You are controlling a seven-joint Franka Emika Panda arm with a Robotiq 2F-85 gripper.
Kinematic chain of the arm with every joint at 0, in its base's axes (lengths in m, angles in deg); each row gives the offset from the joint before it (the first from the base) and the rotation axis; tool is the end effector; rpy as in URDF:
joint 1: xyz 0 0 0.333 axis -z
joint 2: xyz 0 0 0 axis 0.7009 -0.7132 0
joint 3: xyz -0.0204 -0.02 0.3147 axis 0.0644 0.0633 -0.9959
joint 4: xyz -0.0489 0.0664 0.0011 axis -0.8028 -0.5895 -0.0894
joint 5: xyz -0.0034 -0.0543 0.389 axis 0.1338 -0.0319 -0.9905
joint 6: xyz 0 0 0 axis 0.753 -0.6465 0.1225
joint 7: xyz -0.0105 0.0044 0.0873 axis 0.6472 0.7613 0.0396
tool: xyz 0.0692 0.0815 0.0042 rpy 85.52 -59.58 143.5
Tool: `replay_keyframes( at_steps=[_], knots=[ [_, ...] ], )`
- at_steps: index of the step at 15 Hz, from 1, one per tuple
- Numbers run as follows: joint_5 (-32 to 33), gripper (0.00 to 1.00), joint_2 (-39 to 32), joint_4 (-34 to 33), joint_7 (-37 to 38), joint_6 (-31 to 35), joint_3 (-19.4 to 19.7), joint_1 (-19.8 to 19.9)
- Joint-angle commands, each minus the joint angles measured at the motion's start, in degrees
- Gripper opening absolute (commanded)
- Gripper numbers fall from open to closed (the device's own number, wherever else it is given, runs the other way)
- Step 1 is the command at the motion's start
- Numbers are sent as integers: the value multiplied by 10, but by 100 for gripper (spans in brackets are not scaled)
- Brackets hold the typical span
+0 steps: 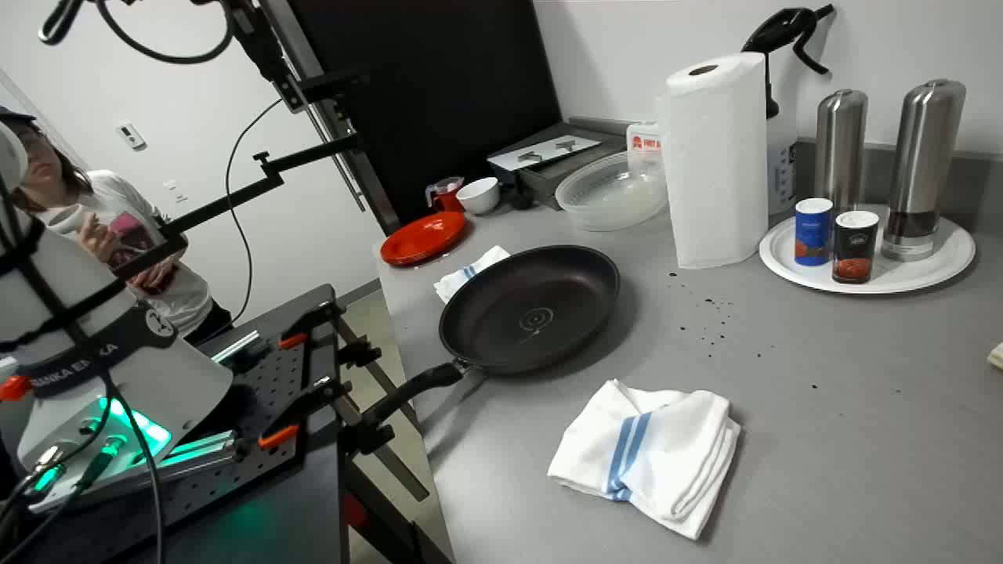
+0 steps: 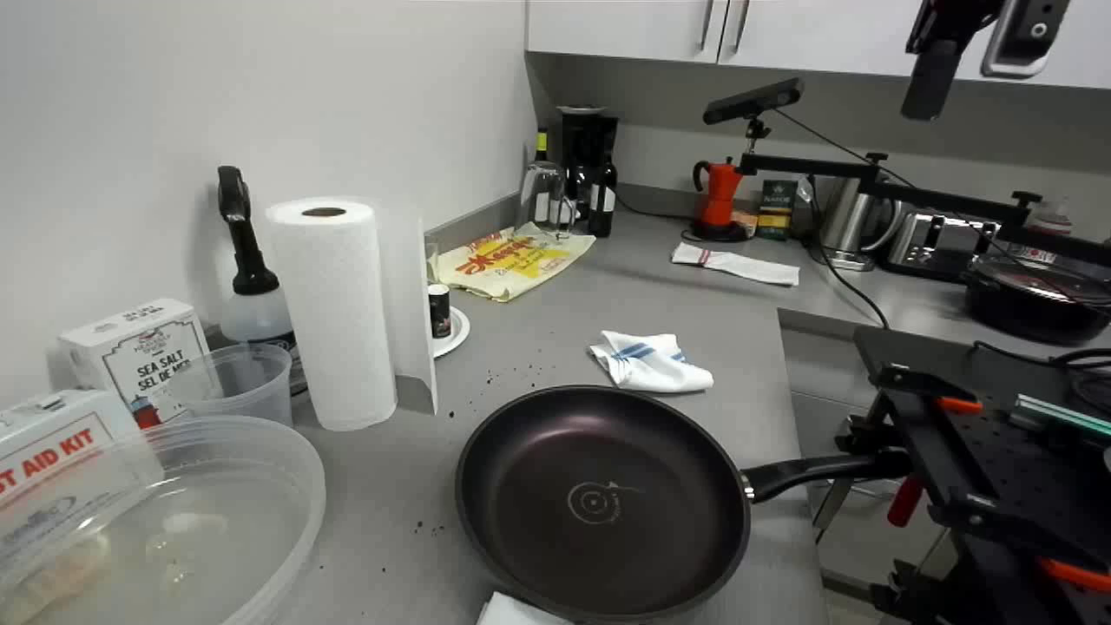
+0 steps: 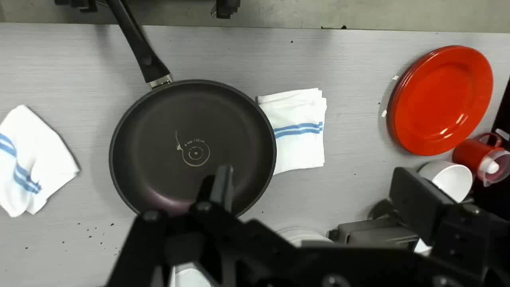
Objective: Pick up the cloth from the counter and wipe the pan
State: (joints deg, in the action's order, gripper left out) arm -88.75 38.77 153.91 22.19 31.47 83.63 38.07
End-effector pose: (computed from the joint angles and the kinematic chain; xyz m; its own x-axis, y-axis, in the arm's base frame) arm 0.3129 0.0367 0.4183 0.9987 0.0001 0.0509 0.0109 -0.9775 -0.2108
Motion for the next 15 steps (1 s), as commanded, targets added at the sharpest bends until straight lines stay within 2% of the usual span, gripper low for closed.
replay_keyframes(
  at_steps=[1,3,7,11,15],
  knots=[
    [-4,100,-1,0,-3,-3,-5,6],
    [0,100,-24,-2,7,19,-10,15],
    [15,100,-103,-2,39,126,-24,47],
    [49,100,-222,-13,86,248,-29,95],
    [111,100,-336,-54,115,333,-13,148]
  ],
)
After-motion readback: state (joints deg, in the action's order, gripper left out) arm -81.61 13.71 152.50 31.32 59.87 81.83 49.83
